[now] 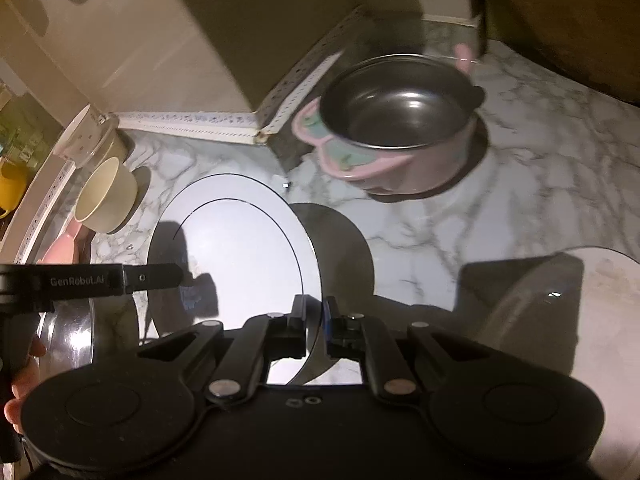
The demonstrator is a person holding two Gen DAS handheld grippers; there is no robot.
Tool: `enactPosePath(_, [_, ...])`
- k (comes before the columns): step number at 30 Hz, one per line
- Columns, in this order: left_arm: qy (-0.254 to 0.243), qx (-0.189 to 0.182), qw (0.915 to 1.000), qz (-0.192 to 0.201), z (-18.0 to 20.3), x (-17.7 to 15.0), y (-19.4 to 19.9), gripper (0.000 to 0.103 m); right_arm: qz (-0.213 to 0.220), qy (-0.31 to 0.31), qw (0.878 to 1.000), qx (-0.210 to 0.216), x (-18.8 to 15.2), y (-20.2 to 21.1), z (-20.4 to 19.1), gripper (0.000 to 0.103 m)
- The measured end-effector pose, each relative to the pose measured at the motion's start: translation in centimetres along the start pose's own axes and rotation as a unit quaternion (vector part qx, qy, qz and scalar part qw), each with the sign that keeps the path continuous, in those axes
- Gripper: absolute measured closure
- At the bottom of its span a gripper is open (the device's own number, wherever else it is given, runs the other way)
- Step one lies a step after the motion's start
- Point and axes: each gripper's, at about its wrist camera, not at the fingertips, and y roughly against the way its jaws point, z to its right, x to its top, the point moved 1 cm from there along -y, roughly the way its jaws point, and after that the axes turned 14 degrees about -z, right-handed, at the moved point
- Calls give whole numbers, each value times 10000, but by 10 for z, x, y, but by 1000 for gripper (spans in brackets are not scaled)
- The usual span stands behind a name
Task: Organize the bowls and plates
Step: 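Carry the plain white plate over the floral plate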
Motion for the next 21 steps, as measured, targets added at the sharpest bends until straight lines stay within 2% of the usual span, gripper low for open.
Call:
enactPosePath(10, [-488, -142, 9986, -122, 56, -8, 3, 77, 157, -341, 9993, -30, -21, 43, 43, 95])
enactPosePath(21, [-1160, -323, 9924, -252, 137, -15, -5, 77, 419, -902, 9949, -175, -54, 83, 107, 95])
